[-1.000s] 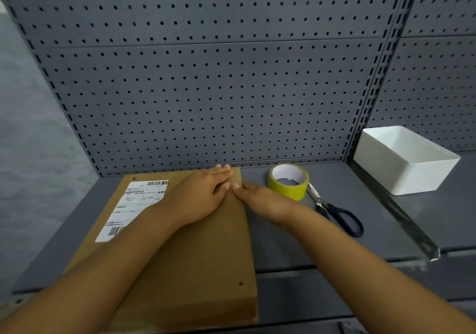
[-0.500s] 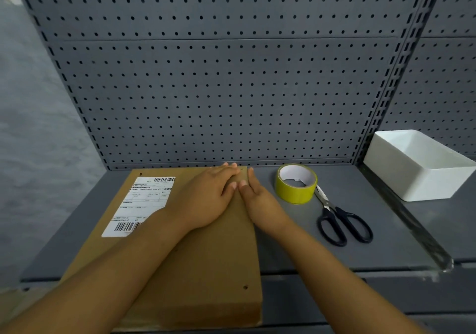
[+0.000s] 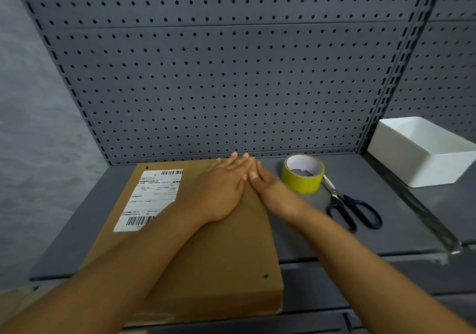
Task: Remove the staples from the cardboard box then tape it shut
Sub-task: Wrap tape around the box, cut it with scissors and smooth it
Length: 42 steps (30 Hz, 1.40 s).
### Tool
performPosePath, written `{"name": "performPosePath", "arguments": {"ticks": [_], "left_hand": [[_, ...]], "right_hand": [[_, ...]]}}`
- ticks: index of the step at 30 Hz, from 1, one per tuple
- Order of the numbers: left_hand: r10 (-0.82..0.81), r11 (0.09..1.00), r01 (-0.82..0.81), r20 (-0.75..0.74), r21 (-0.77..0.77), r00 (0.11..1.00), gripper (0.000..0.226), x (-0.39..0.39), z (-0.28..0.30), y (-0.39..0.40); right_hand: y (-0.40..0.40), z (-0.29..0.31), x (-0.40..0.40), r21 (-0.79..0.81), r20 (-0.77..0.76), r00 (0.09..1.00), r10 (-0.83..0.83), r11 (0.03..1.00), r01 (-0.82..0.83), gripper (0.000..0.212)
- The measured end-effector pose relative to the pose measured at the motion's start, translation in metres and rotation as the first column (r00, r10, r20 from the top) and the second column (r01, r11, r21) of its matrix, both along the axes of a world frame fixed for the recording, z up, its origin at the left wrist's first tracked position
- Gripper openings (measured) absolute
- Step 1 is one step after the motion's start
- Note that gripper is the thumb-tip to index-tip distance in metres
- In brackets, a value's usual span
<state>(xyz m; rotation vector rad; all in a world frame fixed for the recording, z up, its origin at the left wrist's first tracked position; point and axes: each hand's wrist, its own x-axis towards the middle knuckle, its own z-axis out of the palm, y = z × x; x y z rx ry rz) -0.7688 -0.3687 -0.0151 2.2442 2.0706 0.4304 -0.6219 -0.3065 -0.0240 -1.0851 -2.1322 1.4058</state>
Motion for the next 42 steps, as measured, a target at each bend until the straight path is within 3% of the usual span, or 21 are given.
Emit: {"name": "performPosePath", "arguments": {"ticks": [4, 9, 12, 15, 18, 20, 22, 25, 30, 34, 36, 38, 42], "left_hand": [[-0.011, 1.000, 0.011, 0.004, -0.018, 1.000, 0.047, 0.000, 0.002, 0.002], [-0.012, 1.000, 0.012, -0.008, 0.011, 1.000, 0.049, 0.000, 0.001, 0.002], [0.000, 0.999, -0.004, 0.103, 0.034, 0.995, 0.048, -0.001, -0.001, 0.001], [0.091, 0.992, -0.112, 0.302, 0.055, 0.949, 0.052, -0.001, 0.003, -0.004], [0.119, 0.988, -0.142, 0.299, 0.056, 0.947, 0.054, -0.001, 0.008, -0.006], [0.119, 0.989, -0.141, 0.301, 0.052, 0.946, 0.053, 0.000, 0.009, -0.007], [0.104, 0.989, -0.131, 0.308, 0.069, 0.946, 0.047, 0.001, 0.010, -0.008], [0.081, 0.991, -0.109, 0.297, 0.082, 0.951, 0.040, 0.000, 0.010, -0.006], [0.091, 0.993, -0.106, 0.240, 0.051, 0.966, 0.048, 0.001, 0.010, -0.006], [0.040, 0.998, -0.049, 0.189, 0.048, 0.981, 0.050, -0.002, 0.006, -0.003], [-0.017, 0.999, 0.013, 0.115, 0.036, 0.993, 0.052, -0.002, 0.004, -0.003], [-0.079, 0.996, 0.079, -0.006, -0.035, 0.997, 0.052, -0.003, 0.005, 0.001], [-0.085, 0.993, 0.074, -0.115, -0.090, 0.990, 0.051, 0.001, 0.015, 0.007]], "right_hand": [[0.009, -0.001, 0.002, -0.054, 0.060, 0.997, 0.043, 0.998, -0.040, 0.061], [-0.012, -0.005, -0.010, 0.040, 0.014, 0.999, -0.042, 0.998, 0.042, 0.060], [-0.005, 0.011, -0.003, 0.200, 0.284, 0.958, -0.024, 0.979, -0.035, 0.061], [-0.012, 0.012, -0.009, 0.463, 0.375, 0.924, -0.071, 0.878, -0.120, 0.058], [-0.010, 0.021, -0.012, 0.445, 0.569, 0.822, -0.018, 0.847, -0.290, 0.057], [-0.006, 0.030, -0.013, 0.486, 0.631, 0.773, -0.066, 0.811, -0.327, 0.057], [-0.012, 0.026, -0.017, 0.532, 0.570, 0.818, -0.084, 0.796, -0.289, 0.055], [-0.014, 0.024, -0.019, 0.458, 0.559, 0.829, -0.014, 0.839, -0.294, 0.055], [-0.012, 0.022, -0.018, 0.421, 0.495, 0.869, -0.012, 0.878, -0.227, 0.056], [-0.002, 0.024, -0.010, 0.242, 0.351, 0.936, 0.038, 0.961, -0.130, 0.059], [-0.004, 0.017, -0.011, 0.162, 0.167, 0.984, -0.055, 0.986, 0.028, 0.057], [-0.010, 0.003, -0.014, 0.089, 0.048, 0.996, -0.072, 0.994, 0.067, 0.058], [0.002, -0.003, -0.010, 0.027, 0.089, 0.996, -0.017, 1.000, 0.015, 0.082]]}}
